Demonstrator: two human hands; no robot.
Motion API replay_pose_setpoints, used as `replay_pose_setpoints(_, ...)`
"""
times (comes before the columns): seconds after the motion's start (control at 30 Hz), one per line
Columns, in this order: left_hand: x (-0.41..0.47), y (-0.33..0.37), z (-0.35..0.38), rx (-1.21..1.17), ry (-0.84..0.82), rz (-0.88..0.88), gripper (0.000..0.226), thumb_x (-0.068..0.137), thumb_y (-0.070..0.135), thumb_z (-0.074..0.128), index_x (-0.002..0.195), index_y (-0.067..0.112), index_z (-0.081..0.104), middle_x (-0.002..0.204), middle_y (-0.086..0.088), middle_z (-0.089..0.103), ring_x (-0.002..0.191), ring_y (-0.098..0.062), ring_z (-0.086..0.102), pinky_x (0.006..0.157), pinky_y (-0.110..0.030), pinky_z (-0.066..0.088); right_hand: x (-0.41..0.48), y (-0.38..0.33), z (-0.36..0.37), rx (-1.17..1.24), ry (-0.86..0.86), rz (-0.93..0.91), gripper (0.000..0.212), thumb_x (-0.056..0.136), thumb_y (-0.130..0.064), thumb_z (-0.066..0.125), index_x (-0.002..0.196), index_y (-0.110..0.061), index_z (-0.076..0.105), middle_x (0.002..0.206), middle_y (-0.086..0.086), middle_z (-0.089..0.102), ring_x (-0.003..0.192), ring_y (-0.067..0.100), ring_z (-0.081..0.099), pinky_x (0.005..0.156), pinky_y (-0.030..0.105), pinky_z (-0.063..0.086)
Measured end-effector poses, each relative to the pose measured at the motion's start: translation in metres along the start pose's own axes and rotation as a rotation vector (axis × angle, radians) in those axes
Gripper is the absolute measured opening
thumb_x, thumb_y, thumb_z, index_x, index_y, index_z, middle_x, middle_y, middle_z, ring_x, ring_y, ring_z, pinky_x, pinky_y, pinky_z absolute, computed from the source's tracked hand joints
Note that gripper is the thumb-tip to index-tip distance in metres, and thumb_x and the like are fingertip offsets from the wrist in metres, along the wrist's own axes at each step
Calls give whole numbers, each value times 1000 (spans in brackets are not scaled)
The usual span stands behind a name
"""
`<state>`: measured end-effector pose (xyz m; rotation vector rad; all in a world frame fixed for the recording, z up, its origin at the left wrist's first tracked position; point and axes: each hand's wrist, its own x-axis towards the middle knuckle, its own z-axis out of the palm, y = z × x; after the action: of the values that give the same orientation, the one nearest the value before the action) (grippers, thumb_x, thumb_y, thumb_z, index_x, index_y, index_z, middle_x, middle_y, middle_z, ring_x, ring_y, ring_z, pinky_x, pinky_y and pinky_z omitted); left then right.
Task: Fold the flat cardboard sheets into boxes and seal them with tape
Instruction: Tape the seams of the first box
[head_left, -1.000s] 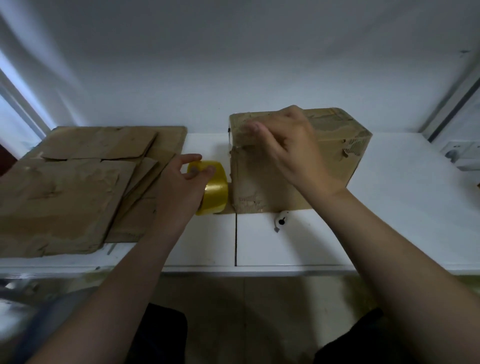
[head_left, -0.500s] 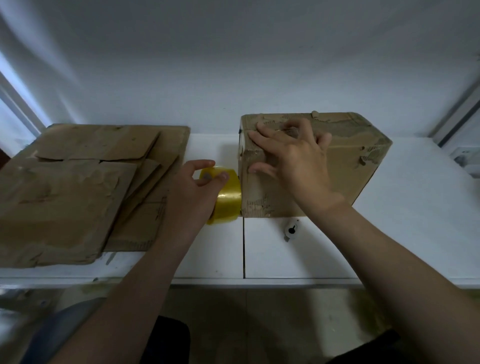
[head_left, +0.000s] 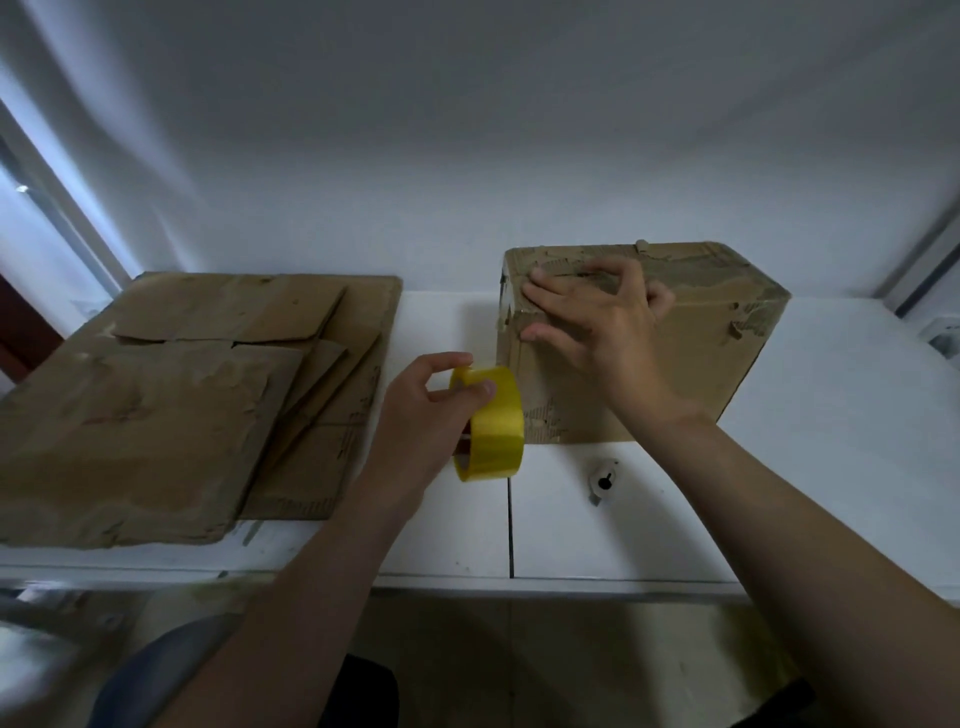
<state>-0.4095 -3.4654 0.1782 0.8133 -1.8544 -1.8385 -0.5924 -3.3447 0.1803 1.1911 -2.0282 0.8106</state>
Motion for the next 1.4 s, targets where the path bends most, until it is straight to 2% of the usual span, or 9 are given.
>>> replay_pose_setpoints(0.23, -1, -5, 0, 79, -8, 41, 32, 88, 27, 77, 112, 40, 62, 107, 6, 64, 99, -18, 65, 76, -41, 62, -1, 6, 1, -37, -50, -21, 40, 94, -51, 60, 132, -40, 65, 140, -19, 58, 133, 29, 42, 97, 32, 17)
replay_pose_setpoints(0.43, -5, -2, 0, 103, -33, 64, 31, 90, 23, 74, 112, 42, 64, 107, 0, 70, 99, -20, 68, 80, -48, 62, -5, -3, -2, -143, -256, 13, 65, 101, -19, 56, 159, -23, 28, 169, 1, 15, 153, 43, 5, 118, 64, 10)
replay_pose_setpoints(0.5, -6, 0, -1, 109, -49, 70, 32, 91, 19, 72, 111, 43, 64, 107, 2, 69, 100, -19, 66, 84, -50, 61, -8, -10, -14, 24, -168, -78, 58, 98, -22, 63, 152, -18, 44, 164, 4, 32, 148, 43, 20, 119, 56, 22)
replay_pose_setpoints(0.6, -8, 1, 0, 95, -77, 103, 34, 91, 14, 71, 112, 40, 65, 104, 4, 70, 95, -15, 68, 80, -44, 61, -12, -20, -32, 131, -98, -166, 27, 96, -31, 67, 121, -22, 73, 130, -5, 64, 118, 27, 48, 96, 40, 43)
replay_pose_setpoints(0.73, -14, 3, 7, 60, -121, 187, 34, 90, 7, 70, 113, 33, 67, 96, -1, 74, 87, -16, 71, 70, -37, 61, -12, -30, -45, 323, -456, 302, 32, 85, -55, 72, 106, -31, 78, 109, -13, 65, 105, 6, 59, 85, 29, 49)
replay_pose_setpoints(0.87, -20, 3, 10, 90, -157, 235, 34, 91, 11, 71, 114, 35, 65, 90, 4, 76, 86, -13, 71, 71, -42, 62, -10, -33, -53, 691, -495, 492, 3, 84, -28, 82, 85, -29, 79, 91, -9, 72, 76, -6, 62, 65, 10, 43)
replay_pose_setpoints(1.03, -21, 0, 14, 116, -154, 233, 39, 91, 16, 72, 124, 36, 62, 91, 1, 76, 88, -14, 71, 75, -43, 61, -15, -35, -47, 486, -440, 289, 8, 91, -21, 73, 83, -22, 74, 88, -5, 68, 80, 3, 58, 72, 17, 44)
replay_pose_setpoints(1.2, -19, -4, 20, 68, -195, 151, 62, 94, 19, 70, 145, 42, 41, 111, -3, 71, 100, -19, 70, 79, -40, 62, -23, -36, -42, 234, -342, 81, 26, 94, -45, 49, 93, -26, 66, 91, -10, 68, 79, 19, 66, 66, 43, 54)
replay_pose_setpoints(1.4, -20, -2, 20, 23, -151, 177, 35, 95, 14, 67, 101, 32, 37, 98, -12, 70, 90, -28, 71, 68, -40, 62, -25, -43, -45, 336, -302, 203, 16, 95, -39, 58, 93, -29, 69, 84, -17, 71, 73, 8, 67, 70, 40, 56)
